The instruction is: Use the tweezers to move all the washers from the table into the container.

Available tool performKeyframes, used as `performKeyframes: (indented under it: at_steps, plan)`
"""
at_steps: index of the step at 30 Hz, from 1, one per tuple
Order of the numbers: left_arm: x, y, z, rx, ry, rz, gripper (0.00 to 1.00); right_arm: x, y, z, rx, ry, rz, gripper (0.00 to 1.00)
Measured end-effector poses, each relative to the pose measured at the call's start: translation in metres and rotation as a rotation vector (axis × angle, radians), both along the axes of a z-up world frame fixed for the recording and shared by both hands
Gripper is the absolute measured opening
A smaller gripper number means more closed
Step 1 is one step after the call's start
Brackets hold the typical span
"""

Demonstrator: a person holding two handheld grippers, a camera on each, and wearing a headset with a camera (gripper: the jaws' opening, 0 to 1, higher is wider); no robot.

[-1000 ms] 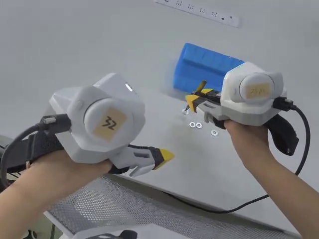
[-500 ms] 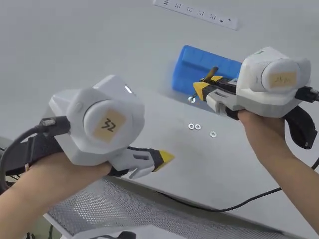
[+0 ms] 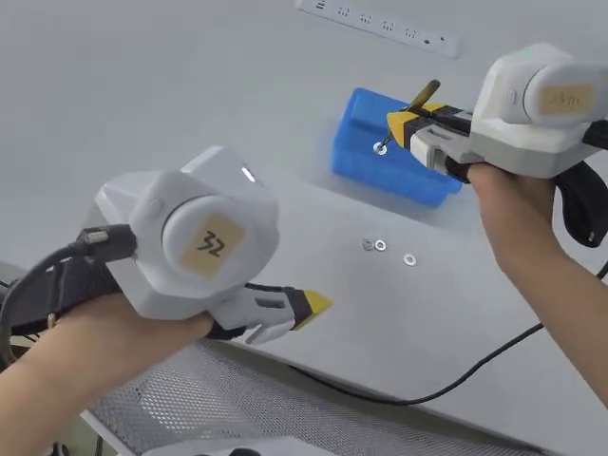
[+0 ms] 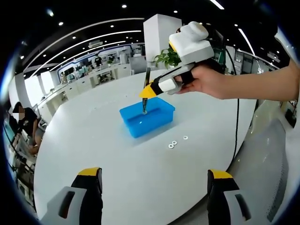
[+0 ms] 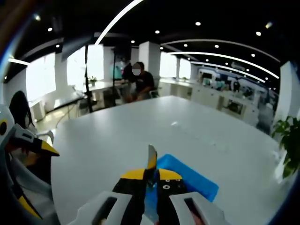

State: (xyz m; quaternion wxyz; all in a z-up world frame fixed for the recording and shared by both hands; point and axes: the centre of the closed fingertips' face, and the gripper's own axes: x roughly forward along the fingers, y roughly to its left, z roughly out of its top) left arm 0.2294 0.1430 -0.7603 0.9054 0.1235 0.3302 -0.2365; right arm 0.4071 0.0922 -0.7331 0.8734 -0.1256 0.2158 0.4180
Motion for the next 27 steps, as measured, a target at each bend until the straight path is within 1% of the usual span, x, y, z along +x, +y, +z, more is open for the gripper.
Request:
performKeyframes:
  at_steps: [1,2,3,5,6,9,10,15,17,19,21,24,27]
  plan:
    - [0.0,0.0,0.0,0.0,0.001,0.001,0.95,0.003,0.001,-0.002,0.0,0.0,-0.004,0.04]
    - [0.0,0.001,-0.001,0.002,0.001,0.002,0.95,0.01,-0.001,-0.008,-0.006,0.005,-0.008,0.04]
    - [0.0,0.001,-0.001,0.003,0.002,0.003,0.95,0.012,-0.001,-0.013,-0.02,0.011,-0.009,0.04]
    - [0.001,0.002,-0.001,0.002,0.002,0.005,0.95,0.016,0.0,-0.023,-0.042,0.012,-0.011,0.04]
    - [0.002,0.003,0.0,0.001,-0.007,0.009,0.95,0.015,0.001,-0.025,-0.048,0.017,-0.01,0.04]
    - [0.002,0.004,0.001,-0.006,-0.006,0.017,0.95,0.019,0.005,-0.039,-0.066,0.033,-0.004,0.04]
    - [0.003,0.004,0.001,-0.007,-0.005,0.018,0.95,0.017,0.005,-0.04,-0.076,0.037,-0.003,0.04]
    - [0.001,0.006,0.0,-0.001,0.0,0.024,0.95,0.02,0.014,-0.056,-0.1,0.046,0.007,0.04]
    - [0.001,0.007,0.0,-0.001,0.0,0.027,0.95,0.02,0.012,-0.057,-0.1,0.051,0.007,0.04]
    - [0.0,0.007,0.001,-0.008,0.002,0.027,0.96,0.025,0.012,-0.061,-0.101,0.055,0.005,0.04]
    - [-0.001,0.007,0.0,-0.012,0.005,0.03,0.96,0.023,0.01,-0.063,-0.098,0.066,0.002,0.04]
    - [-0.001,0.008,-0.001,-0.006,0.007,0.028,0.96,0.028,0.008,-0.076,-0.117,0.081,0.0,0.04]
    - [-0.001,0.007,0.0,-0.007,0.006,0.027,0.95,0.025,0.006,-0.081,-0.118,0.095,0.003,0.04]
